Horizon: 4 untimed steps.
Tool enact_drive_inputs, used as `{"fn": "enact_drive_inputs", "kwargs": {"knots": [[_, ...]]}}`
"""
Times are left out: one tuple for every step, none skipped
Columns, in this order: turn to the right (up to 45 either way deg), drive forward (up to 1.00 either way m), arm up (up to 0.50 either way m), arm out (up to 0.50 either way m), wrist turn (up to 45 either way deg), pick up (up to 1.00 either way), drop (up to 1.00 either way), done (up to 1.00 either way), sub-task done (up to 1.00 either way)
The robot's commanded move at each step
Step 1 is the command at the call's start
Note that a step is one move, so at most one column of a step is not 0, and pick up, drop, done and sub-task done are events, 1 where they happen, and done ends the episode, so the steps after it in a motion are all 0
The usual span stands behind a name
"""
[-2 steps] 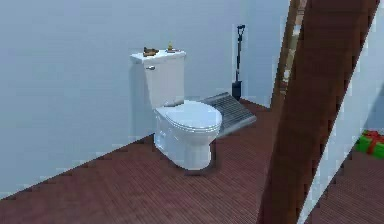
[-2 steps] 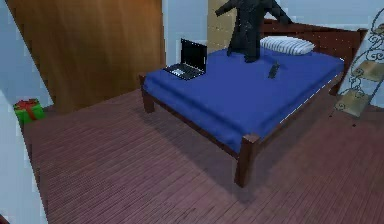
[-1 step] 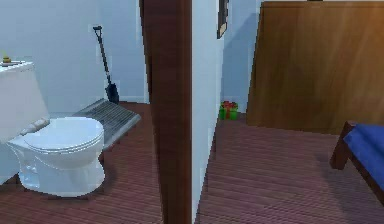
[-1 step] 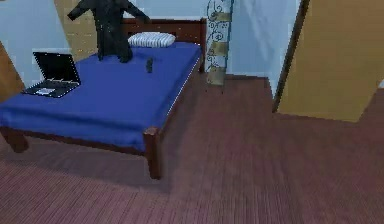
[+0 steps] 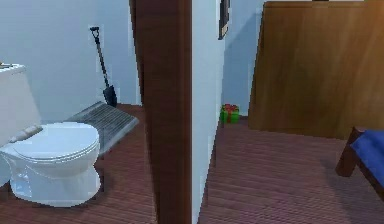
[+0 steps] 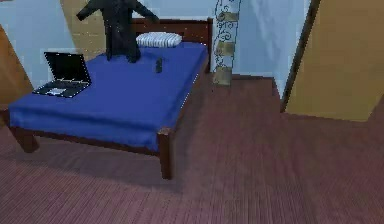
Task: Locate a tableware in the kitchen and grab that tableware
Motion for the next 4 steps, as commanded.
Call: {"fn": "enact_drive_inputs", "kwargs": {"knots": [[-45.0,0.0,0.0,0.0,0.0,0.0,0.0,0.0,0.0],[-6.0,0.0,0.0,0.0,0.0,0.0,0.0,0.0,0.0],[0.0,0.45,0.0,0.0,0.0,0.0,0.0,0.0,0.0],[12.0,0.0,0.0,0.0,0.0,0.0,0.0,0.0,0.0]]}}
